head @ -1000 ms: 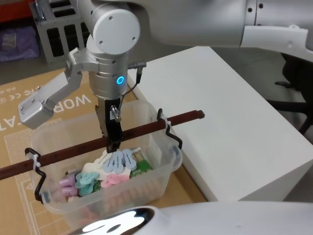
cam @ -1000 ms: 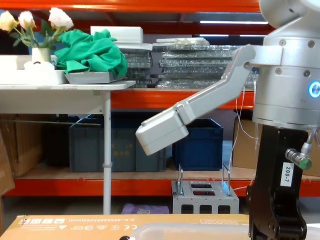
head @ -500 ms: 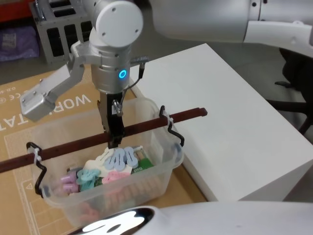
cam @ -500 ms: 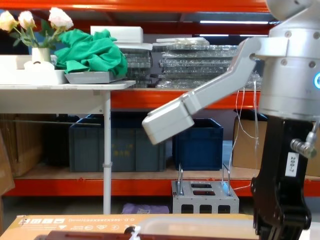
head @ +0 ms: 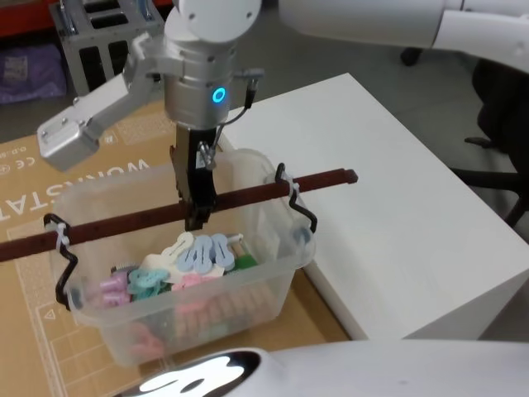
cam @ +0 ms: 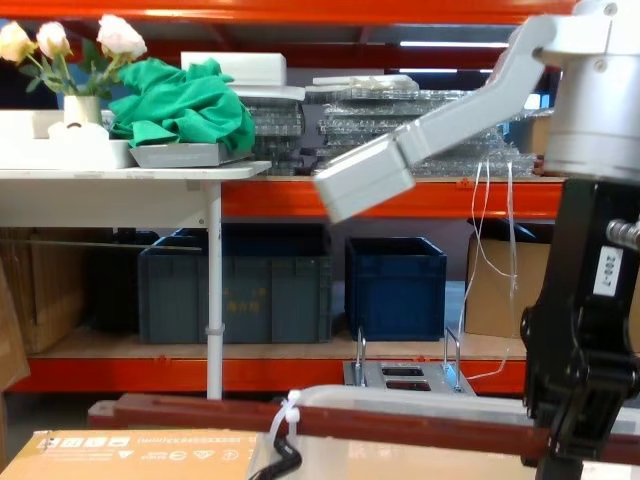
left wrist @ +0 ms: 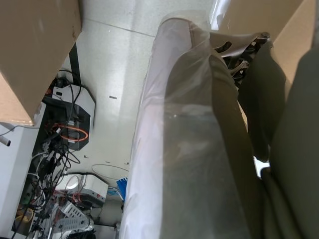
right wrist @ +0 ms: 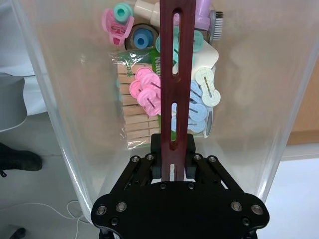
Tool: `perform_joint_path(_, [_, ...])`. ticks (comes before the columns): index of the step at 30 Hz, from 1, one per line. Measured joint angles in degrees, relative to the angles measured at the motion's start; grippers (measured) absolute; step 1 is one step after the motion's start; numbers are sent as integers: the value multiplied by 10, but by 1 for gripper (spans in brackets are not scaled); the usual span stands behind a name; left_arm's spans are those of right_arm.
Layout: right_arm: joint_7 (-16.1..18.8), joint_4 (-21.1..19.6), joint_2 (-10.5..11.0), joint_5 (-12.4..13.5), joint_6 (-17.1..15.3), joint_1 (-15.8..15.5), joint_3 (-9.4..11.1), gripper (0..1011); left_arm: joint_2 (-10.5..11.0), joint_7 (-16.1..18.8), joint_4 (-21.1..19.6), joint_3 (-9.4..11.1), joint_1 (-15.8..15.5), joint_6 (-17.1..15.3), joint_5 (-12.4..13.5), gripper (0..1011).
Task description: Use one hand to grasp the basket and place it at the designated location.
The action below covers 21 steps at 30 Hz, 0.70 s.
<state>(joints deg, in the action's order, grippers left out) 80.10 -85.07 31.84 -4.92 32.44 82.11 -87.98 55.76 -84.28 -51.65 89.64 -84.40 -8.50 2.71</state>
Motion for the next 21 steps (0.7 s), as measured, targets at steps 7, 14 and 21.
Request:
perform_joint_path(7, [8,0,12,11,-3,9,10,238,0,0,0,0,0,0,0,0])
perform_joint_path(14, [18,5,25,24,-6,20,22,238,0,0,0,0,0,0,0,0])
perform_joint_path(21, [28,14,36,35,-18,31,35,237,0,0,0,0,0,0,0,0])
